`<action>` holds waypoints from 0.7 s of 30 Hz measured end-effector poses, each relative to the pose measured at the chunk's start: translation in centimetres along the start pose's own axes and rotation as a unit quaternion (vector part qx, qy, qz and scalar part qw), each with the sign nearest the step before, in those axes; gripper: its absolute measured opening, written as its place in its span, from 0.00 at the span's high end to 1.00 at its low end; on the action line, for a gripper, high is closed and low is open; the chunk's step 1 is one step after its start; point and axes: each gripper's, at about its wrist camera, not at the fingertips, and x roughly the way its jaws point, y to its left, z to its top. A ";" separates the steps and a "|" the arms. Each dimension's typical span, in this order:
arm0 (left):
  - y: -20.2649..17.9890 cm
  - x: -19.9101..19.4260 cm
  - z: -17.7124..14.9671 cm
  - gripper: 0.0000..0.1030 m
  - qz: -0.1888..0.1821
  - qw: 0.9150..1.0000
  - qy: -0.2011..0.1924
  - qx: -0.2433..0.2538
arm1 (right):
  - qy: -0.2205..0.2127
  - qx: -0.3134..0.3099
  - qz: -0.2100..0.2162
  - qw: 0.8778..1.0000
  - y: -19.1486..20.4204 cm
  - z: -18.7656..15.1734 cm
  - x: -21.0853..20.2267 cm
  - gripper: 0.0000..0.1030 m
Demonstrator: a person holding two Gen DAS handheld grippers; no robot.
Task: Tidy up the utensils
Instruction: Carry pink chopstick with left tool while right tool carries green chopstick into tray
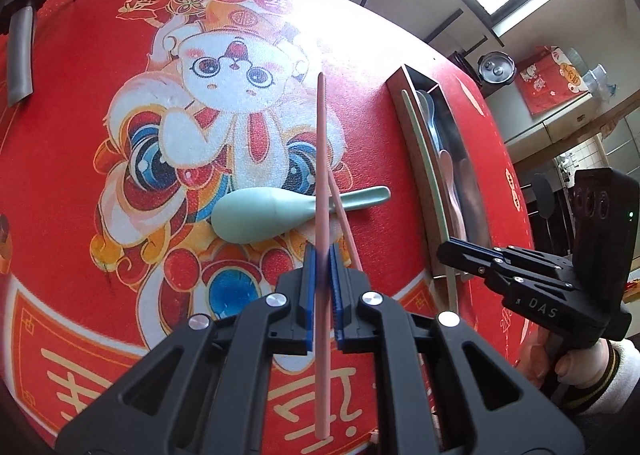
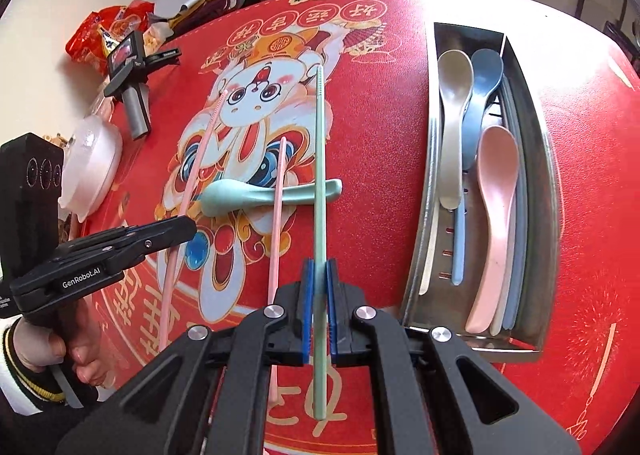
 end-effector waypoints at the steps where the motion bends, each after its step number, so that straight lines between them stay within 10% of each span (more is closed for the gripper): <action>1: -0.4 0.0 0.3 0.89 -0.002 1.000 0.000 0.002 | -0.004 0.007 0.000 1.000 -0.4 0.1 -0.3 0.94; 21: -13.5 8.2 9.2 0.89 -0.062 0.997 0.035 0.028 | -0.028 0.091 -0.082 0.992 -10.6 3.6 -3.1 0.94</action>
